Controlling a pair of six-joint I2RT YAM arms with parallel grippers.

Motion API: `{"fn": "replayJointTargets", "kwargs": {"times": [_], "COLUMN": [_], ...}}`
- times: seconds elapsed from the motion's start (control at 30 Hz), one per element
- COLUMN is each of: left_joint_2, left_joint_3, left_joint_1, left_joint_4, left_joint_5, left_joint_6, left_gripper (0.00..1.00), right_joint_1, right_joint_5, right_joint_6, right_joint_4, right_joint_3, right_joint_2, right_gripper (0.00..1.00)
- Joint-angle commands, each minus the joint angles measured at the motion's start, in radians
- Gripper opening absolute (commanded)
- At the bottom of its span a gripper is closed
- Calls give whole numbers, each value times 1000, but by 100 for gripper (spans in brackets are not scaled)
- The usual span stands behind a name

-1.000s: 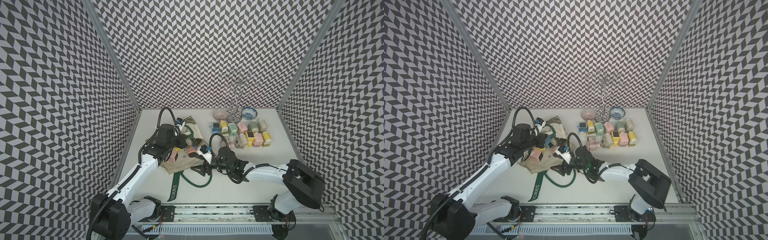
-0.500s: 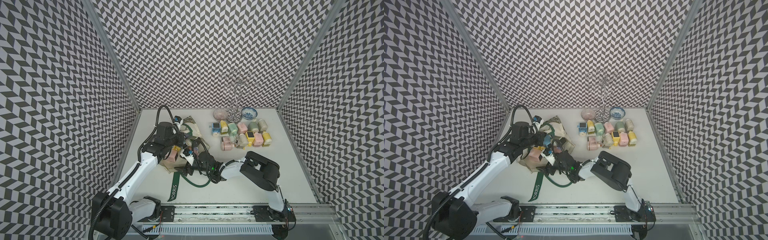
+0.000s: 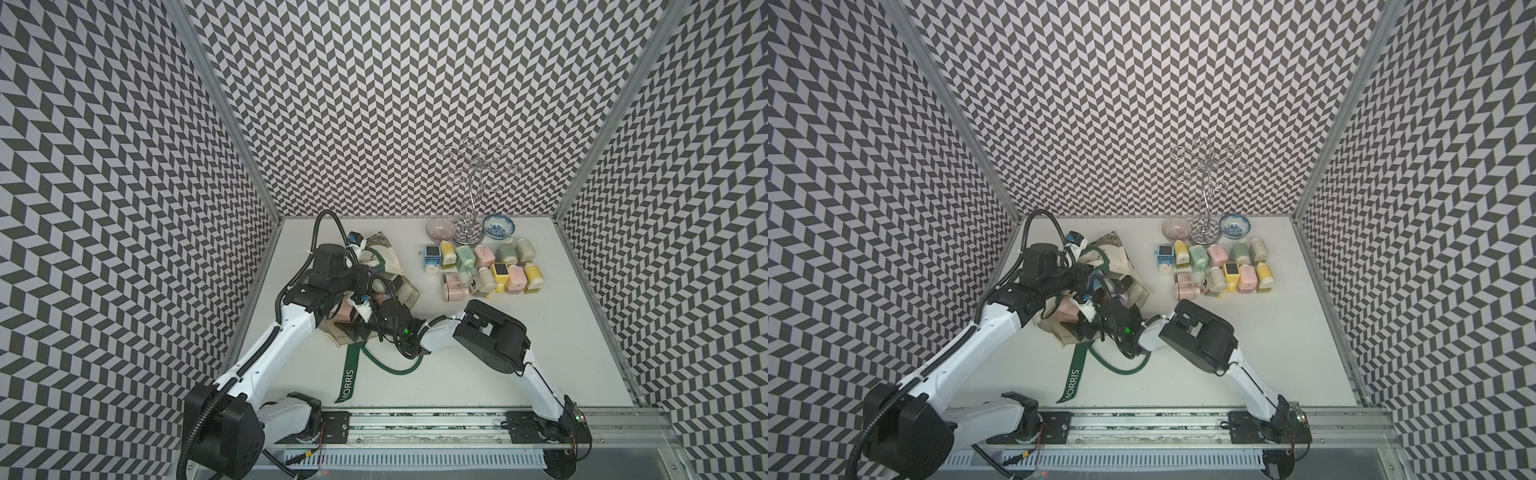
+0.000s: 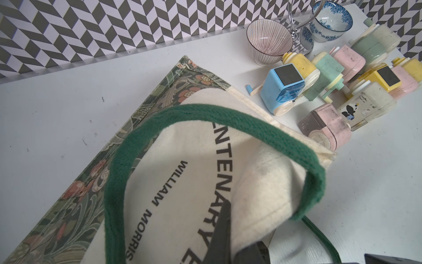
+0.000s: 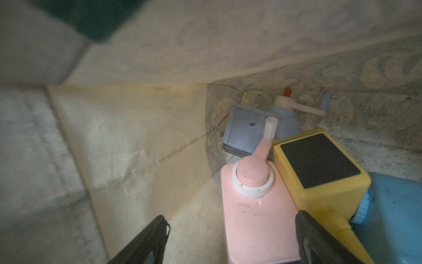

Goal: Take out the pencil sharpeners from the tote bags
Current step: Pick up the pencil sharpener from the canvas bag.

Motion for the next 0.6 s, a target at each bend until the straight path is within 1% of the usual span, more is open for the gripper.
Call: {"fn": "replayJointTargets", "kwargs": {"times": [0.0,0.13,0.23,0.37,0.47,0.57], "left_joint_2": [-8,-6,-3,-4,-6,-5], "left_joint_3": [16,17,15,15,14,15], "left_joint_1": [14,14,13,13,13,14], "left_joint_4": [-27,-27,-27,-26,-26,-26], "left_joint_5": [-14,-10,-6,-2,-4,-3], "left_joint_6": [-2,-2,-2,-2,-1,0], "left_gripper": [0,0,0,0,0,0], "right_joint_1": [-9,-17,-17,-19,-18,-18], "right_joint_5": [91,86,40,-61,-140,-166], "right_joint_6": [-25,-23,-42,-68,-66,-65], "right_joint_4": [-7,-50,-97,-159,-144,-93], "right_joint_3": [46,89,125,167,148,103], "right_joint_2": [40,67,87,108,98,79], "right_gripper": [88,88,85,78,70,65]}}
